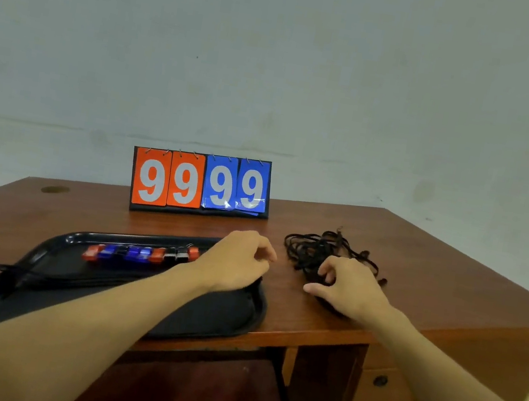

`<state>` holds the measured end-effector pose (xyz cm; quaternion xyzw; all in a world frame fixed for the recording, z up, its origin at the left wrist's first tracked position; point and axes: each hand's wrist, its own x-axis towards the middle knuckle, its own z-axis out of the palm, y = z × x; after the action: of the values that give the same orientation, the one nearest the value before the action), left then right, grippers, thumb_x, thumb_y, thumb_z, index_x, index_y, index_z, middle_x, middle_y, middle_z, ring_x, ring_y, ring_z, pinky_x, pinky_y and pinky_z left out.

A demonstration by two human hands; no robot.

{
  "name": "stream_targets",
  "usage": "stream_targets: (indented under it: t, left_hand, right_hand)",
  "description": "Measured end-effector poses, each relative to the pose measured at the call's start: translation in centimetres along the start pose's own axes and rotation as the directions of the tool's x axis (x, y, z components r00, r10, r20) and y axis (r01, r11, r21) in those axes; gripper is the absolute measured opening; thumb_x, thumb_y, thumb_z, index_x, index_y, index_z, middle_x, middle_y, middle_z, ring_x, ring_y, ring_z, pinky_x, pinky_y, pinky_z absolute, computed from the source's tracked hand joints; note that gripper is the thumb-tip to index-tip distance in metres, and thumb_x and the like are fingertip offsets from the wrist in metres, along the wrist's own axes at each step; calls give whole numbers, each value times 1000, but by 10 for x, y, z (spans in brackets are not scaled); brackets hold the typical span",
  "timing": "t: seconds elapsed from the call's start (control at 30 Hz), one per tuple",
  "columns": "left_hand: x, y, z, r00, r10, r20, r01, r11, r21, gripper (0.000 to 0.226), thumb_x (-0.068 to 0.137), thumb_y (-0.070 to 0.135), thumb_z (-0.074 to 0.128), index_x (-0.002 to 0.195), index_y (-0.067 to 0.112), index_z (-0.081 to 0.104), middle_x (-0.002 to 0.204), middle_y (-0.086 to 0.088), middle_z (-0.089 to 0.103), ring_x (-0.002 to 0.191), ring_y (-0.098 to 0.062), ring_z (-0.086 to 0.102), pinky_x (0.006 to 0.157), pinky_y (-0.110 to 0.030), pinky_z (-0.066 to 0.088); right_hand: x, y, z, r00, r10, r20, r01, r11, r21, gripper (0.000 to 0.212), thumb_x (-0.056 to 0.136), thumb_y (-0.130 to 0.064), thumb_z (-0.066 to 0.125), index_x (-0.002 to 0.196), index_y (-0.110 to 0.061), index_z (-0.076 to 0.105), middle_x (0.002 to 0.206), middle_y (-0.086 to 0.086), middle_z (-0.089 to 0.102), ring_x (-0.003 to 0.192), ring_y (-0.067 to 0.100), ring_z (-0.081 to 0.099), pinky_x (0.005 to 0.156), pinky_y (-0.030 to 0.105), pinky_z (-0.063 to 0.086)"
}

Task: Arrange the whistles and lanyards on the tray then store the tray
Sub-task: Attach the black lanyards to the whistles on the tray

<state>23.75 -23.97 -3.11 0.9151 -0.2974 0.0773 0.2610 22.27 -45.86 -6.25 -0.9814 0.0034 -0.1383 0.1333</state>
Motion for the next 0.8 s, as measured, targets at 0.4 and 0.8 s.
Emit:
stream_targets:
  t: [0.4,0.8]
  left_hand:
    - [12,17,-16,996,-28,-79,20,994,-105,26,93,13,50,114,21,64,120,7,60,102,0,49,88,-16,35]
    - [35,67,-37,995,-62,-79,29,929,-369,58,92,13,51,145,23,30,139,5,46,113,-3,45,83,-12,37]
  right_hand:
    - [20,-11,-48,876,253,-410,12,839,545,13,95,-27,55,92,-17,61,86,-1,64,76,7,55,55,8,33]
    - [20,-44,-114,921,284,-267,232,153,961,17,98,-16,50,87,-11,62,80,3,68,67,15,61,64,26,47]
